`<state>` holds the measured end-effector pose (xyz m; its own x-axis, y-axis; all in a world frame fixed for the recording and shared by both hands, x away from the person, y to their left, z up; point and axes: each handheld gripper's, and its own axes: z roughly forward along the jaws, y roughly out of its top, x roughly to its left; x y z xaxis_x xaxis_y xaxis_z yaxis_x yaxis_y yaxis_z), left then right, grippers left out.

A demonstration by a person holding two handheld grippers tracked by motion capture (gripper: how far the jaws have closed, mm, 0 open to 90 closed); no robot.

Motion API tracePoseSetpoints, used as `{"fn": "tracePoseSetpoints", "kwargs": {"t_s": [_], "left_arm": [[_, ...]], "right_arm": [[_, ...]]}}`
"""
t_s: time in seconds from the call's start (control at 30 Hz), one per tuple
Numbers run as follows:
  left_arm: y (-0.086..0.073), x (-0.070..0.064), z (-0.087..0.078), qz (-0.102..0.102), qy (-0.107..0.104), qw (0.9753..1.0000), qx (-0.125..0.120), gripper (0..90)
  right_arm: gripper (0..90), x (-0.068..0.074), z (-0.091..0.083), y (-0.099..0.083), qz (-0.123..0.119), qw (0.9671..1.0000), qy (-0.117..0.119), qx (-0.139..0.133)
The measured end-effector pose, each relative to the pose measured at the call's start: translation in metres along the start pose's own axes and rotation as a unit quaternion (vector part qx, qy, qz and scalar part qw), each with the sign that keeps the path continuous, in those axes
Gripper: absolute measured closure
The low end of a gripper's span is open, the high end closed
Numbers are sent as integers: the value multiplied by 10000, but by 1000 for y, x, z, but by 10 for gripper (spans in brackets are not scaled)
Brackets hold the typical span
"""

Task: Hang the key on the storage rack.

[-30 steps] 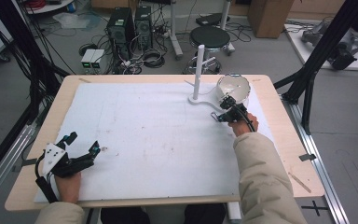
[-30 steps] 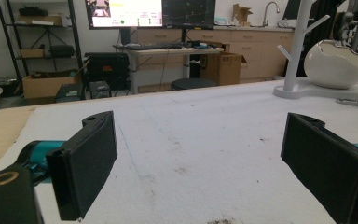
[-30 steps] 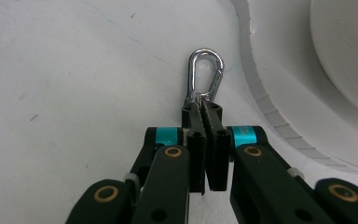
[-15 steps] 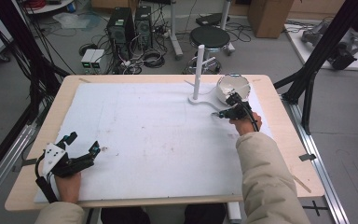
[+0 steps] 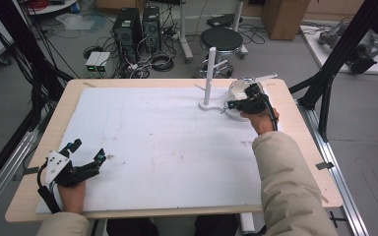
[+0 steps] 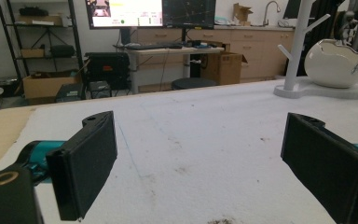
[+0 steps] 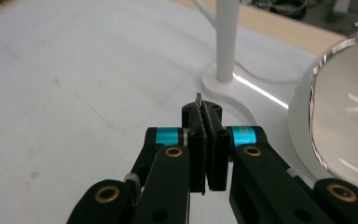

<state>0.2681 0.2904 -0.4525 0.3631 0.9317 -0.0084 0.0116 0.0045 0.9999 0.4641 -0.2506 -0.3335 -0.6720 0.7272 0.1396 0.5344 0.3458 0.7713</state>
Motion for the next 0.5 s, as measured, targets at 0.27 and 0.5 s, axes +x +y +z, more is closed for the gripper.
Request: {"fn": "tracePoseSetpoints", "kwargs": {"t_s": [0.27,0.5], "left_arm": [[0,0,0,9,5,10000,14,109],[0,0,1,-13,1,10000,36,109]], "right_arm": [[895,5,-10,23,3,9978,503,-430],[895,10,-11,46,-183,9952,769,-582]]}}
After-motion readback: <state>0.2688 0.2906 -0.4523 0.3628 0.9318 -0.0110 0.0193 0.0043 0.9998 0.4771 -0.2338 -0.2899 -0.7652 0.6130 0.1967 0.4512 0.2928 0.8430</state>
